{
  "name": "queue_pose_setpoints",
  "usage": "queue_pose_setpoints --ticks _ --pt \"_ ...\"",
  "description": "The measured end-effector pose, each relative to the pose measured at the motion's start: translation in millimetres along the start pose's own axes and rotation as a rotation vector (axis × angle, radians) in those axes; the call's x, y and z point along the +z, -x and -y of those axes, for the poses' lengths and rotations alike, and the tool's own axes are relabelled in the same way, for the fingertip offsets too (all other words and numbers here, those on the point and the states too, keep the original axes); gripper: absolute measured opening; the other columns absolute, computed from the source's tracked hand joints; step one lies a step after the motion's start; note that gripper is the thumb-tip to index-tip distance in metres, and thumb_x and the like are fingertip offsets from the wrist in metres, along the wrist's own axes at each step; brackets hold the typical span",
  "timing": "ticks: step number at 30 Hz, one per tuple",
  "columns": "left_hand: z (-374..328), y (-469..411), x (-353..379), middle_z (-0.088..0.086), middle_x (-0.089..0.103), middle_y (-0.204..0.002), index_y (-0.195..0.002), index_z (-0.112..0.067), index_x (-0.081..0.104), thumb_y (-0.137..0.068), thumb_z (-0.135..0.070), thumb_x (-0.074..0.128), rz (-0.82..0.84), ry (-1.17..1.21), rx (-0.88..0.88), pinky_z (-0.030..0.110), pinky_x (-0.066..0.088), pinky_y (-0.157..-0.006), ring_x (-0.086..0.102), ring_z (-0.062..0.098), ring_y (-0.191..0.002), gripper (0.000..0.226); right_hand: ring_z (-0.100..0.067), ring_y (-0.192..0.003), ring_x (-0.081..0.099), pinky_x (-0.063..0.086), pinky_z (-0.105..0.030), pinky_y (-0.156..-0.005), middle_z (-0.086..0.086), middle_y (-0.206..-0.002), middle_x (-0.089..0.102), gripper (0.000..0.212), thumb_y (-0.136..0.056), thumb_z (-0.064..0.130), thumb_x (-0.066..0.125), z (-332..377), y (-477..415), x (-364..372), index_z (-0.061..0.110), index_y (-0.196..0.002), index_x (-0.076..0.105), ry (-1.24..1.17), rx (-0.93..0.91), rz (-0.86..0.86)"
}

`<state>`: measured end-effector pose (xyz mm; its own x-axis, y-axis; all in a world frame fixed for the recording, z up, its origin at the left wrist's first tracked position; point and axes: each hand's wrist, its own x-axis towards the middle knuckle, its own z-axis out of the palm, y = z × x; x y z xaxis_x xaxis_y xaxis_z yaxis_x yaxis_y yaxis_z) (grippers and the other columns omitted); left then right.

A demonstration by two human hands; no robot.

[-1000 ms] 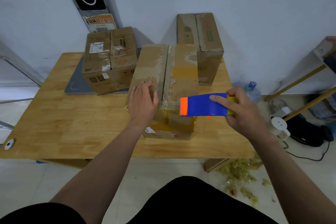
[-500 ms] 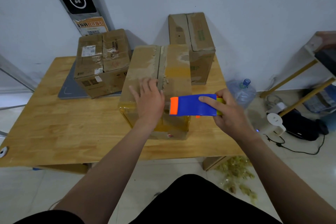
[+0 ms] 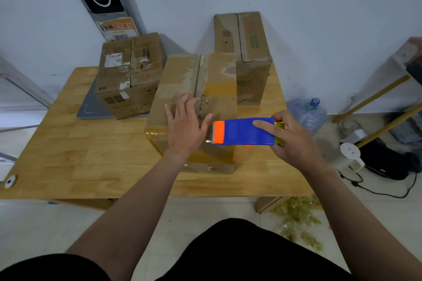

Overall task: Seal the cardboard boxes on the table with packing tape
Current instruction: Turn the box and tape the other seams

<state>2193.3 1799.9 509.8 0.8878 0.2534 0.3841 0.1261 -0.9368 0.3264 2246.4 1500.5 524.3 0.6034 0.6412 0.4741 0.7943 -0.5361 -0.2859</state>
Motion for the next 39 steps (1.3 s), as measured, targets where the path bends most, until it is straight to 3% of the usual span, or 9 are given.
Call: queue_pose_setpoints --ticks 5,10,16,20,23,31,34,39 --pt "0.4 -1.2 -0.7 0.004 0.033 -0.158 -0.139 -0.017 0.042 -0.100 -0.050 0.041 0.065 0.002 -0.028 0.071 0.012 -0.120 0.021 0.023 -0.155 0.051 -0.025 -0.094 0.057 0.053 -0.041 -0.049 -0.008 -0.116 0.049 0.085 -0.078 0.005 0.077 -9.4 3.8 -0.7 0.046 -0.142 0.040 -0.014 -0.042 -0.023" --pt "-1.4 -2.2 -2.5 0.003 0.033 -0.159 -0.140 -0.018 0.040 -0.102 -0.047 0.045 0.096 -0.011 -0.048 0.068 0.005 -0.122 0.019 0.022 -0.156 0.048 -0.028 -0.092 0.058 0.047 -0.029 -0.061 -0.013 -0.114 0.054 0.066 -0.082 0.005 0.073 -39.9 19.7 -17.8 0.036 -0.136 0.051 -0.038 -0.008 -0.126" --pt "-6.0 -1.4 -1.5 0.004 0.043 -0.152 -0.135 -0.017 0.045 -0.100 -0.041 0.048 0.035 -0.063 -0.050 0.068 0.003 -0.122 0.030 0.022 -0.151 0.043 -0.025 -0.097 0.055 0.055 -0.042 -0.059 -0.015 -0.117 0.051 0.068 -0.083 0.008 0.076 -48.6 26.5 -8.1 0.035 -0.139 0.050 -0.101 0.003 -0.071" --pt "-14.7 0.4 4.8 0.007 0.047 -0.150 -0.134 -0.012 0.047 -0.098 -0.022 0.052 -0.046 -0.080 -0.093 0.065 0.000 -0.123 0.028 0.024 -0.152 0.037 -0.023 -0.094 0.054 0.055 -0.041 -0.056 -0.013 -0.116 0.051 0.068 -0.082 0.006 0.078 -52.7 24.6 -5.9 0.035 -0.138 0.052 -0.101 -0.014 -0.084" --pt "-35.4 1.1 9.6 0.010 0.043 -0.154 -0.137 -0.009 0.046 -0.093 -0.006 0.058 -0.093 -0.047 -0.150 0.059 -0.005 -0.124 0.024 0.026 -0.154 0.045 -0.023 -0.093 0.054 0.055 -0.040 -0.058 -0.011 -0.116 0.050 0.065 -0.084 0.008 0.077 -53.3 24.9 -3.5 0.035 -0.138 0.052 -0.131 -0.010 -0.093" --pt "-82.0 -12.0 25.8 0.005 0.053 -0.145 -0.129 -0.014 0.051 -0.094 -0.006 0.059 -0.132 0.095 -0.101 0.050 0.016 -0.127 0.036 0.023 -0.149 0.037 -0.023 -0.095 0.055 0.057 -0.039 -0.060 -0.010 -0.117 0.048 0.070 -0.082 0.008 0.080 -58.3 27.7 -0.9 0.032 -0.140 0.050 -0.146 -0.030 -0.079" --pt "-80.5 -8.7 29.5 0.000 0.060 -0.138 -0.124 -0.018 0.054 -0.097 -0.003 0.051 -0.148 0.155 -0.098 0.042 0.016 -0.128 0.040 0.017 -0.146 0.032 -0.021 -0.097 0.054 0.057 -0.037 -0.062 -0.010 -0.118 0.047 0.069 -0.082 0.009 0.080 -58.5 28.6 -1.2 0.030 -0.140 0.049 -0.164 -0.039 -0.074" --pt "-71.8 -7.6 28.9 0.000 0.060 -0.137 -0.124 -0.018 0.053 -0.098 -0.010 0.046 -0.111 0.139 -0.082 0.046 0.013 -0.128 0.040 0.016 -0.147 0.028 -0.020 -0.099 0.053 0.057 -0.037 -0.058 -0.010 -0.122 0.046 0.075 -0.081 0.007 0.080 -67.7 26.4 -0.8 0.033 -0.143 0.046 -0.129 -0.063 -0.028"
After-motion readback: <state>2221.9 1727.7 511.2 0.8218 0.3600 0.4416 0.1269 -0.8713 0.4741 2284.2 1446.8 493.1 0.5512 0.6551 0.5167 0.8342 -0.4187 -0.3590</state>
